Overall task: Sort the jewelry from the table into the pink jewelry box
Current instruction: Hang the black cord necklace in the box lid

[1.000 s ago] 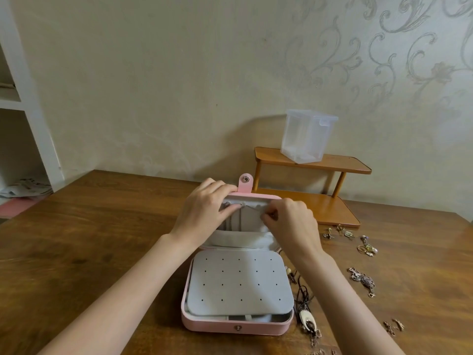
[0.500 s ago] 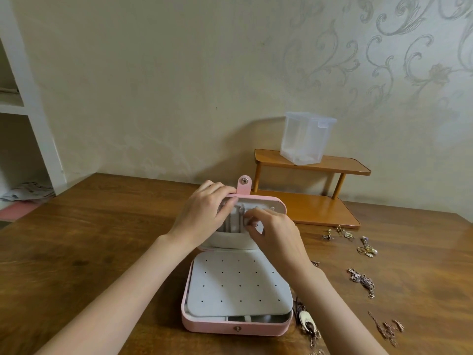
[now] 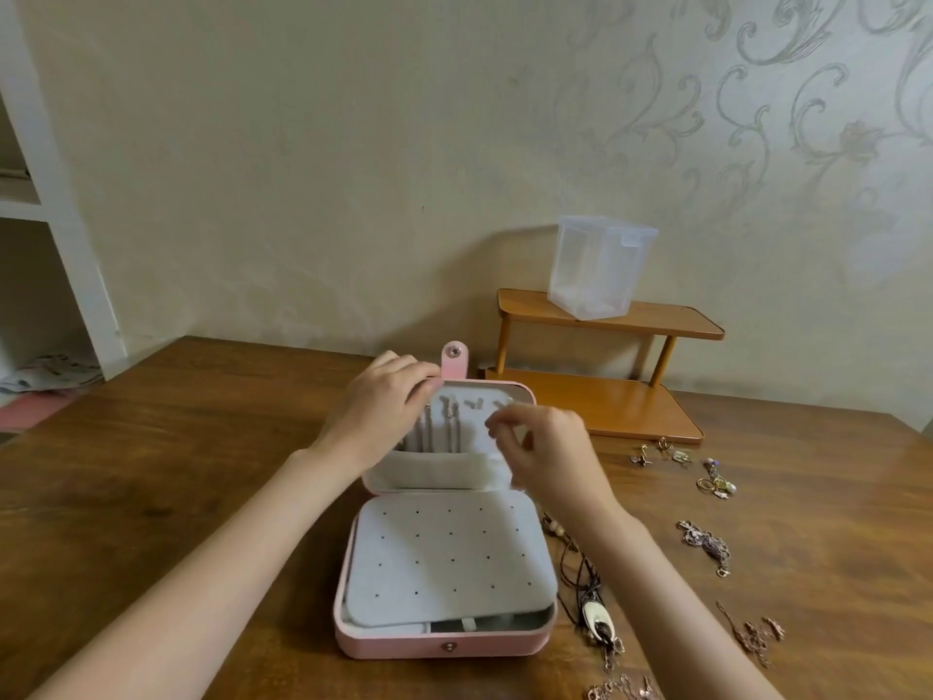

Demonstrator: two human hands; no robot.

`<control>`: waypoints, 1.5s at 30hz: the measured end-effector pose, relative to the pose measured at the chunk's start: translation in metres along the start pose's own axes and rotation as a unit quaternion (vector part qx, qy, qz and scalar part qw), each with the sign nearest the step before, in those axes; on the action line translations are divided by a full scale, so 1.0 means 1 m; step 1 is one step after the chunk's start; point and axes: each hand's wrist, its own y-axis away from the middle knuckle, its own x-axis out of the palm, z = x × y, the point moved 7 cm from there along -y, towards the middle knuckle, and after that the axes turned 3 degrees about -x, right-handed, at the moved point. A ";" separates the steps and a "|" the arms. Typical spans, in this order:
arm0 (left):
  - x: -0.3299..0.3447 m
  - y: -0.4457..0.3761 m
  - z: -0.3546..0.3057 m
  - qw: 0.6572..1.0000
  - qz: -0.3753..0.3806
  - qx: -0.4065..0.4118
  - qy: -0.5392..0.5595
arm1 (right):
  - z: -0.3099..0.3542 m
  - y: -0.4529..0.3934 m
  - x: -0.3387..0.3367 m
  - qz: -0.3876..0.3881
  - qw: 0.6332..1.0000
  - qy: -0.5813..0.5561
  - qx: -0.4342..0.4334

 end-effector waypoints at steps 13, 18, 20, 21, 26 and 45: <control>0.042 0.014 0.075 0.926 0.320 -0.182 -0.087 | -0.069 0.002 -0.010 0.125 0.984 0.079 0.104; 0.036 0.007 0.045 0.939 0.289 -0.147 -0.115 | -0.068 0.007 0.002 0.206 0.970 0.090 0.096; 0.030 0.001 0.021 0.955 0.255 -0.104 -0.107 | -0.067 0.010 0.006 0.250 0.957 0.106 0.104; 0.029 0.000 0.008 0.962 0.242 -0.083 -0.092 | -0.067 0.012 0.006 0.266 0.951 0.114 0.107; 0.030 0.003 -0.059 0.968 0.248 -0.001 -0.020 | -0.067 0.026 0.011 0.297 0.939 0.139 0.104; 0.054 0.033 -0.150 0.781 0.321 -0.206 0.494 | -0.002 0.015 -0.130 -0.072 0.883 -0.451 0.107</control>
